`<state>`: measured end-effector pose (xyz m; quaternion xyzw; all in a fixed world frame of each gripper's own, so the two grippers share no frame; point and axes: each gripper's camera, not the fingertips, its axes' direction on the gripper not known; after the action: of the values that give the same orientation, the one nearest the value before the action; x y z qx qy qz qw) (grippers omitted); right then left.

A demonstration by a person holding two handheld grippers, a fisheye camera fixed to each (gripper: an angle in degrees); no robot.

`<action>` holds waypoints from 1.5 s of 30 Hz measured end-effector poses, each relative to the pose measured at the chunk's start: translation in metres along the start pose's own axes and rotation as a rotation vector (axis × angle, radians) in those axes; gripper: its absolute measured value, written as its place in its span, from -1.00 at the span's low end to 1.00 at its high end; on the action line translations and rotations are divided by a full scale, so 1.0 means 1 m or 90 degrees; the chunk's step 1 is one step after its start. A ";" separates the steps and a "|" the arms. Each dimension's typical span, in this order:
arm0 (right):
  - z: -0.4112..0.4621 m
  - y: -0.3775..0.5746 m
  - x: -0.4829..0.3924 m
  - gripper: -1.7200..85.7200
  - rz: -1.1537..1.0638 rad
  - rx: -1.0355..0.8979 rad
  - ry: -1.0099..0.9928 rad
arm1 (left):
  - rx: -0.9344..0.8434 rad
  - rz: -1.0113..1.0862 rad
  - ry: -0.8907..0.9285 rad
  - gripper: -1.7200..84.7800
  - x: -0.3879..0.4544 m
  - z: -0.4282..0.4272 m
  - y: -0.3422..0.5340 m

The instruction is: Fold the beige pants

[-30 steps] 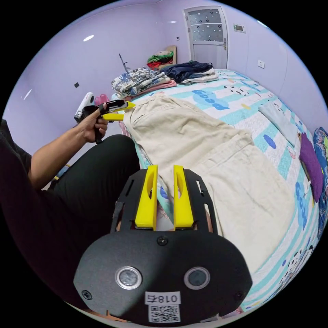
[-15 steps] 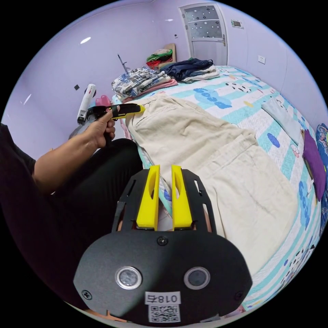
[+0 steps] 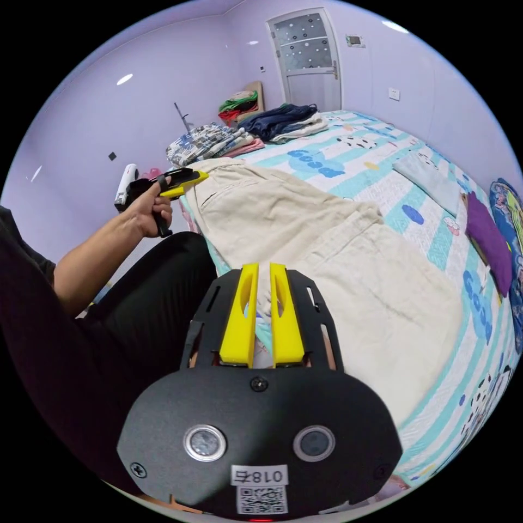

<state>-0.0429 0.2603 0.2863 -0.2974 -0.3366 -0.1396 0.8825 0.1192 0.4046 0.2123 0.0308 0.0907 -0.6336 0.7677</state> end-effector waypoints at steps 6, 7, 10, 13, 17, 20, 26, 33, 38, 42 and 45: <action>-0.064 0.030 0.028 -0.90 0.103 0.092 0.048 | 0.071 0.281 -0.041 -0.78 0.172 -0.020 0.027; -0.081 0.040 0.035 -0.91 0.126 0.112 0.061 | 0.082 0.364 -0.039 -0.78 0.217 -0.020 0.042; -0.121 0.070 0.052 -0.92 0.187 0.161 0.099 | 0.094 0.578 -0.011 -0.78 0.326 -0.009 0.101; -0.160 0.105 0.069 -0.93 0.257 0.199 0.135 | 0.073 0.775 0.009 -0.78 0.412 0.025 0.187; -0.204 0.151 0.086 -0.93 0.352 0.238 0.172 | -0.012 0.979 0.018 -0.77 0.467 0.093 0.304; -0.219 0.163 0.091 -0.92 0.368 0.227 0.173 | -0.138 1.075 -0.037 -0.74 0.477 0.144 0.369; -0.222 0.114 0.100 -0.85 0.268 0.207 0.098 | -0.090 0.973 0.122 -0.73 0.489 0.103 0.306; -0.192 0.010 0.110 -0.81 0.145 0.120 -0.035 | -0.215 0.651 0.070 -0.78 0.432 0.155 0.156; -0.195 0.019 0.117 -0.96 0.120 -0.011 0.051 | -0.388 0.549 0.106 -0.81 0.393 0.220 0.123; -0.230 0.023 0.124 -0.96 0.148 -0.011 0.061 | -0.435 0.560 0.166 -0.74 0.404 0.236 0.096; -0.264 0.017 0.137 -0.86 0.175 0.017 0.030 | -0.329 0.526 0.190 -0.71 0.398 0.230 0.048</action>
<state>0.2002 0.1043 0.2139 -0.3257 -0.2736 -0.0200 0.9048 0.2607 -0.0088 0.3638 -0.0371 0.3333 -0.2227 0.9154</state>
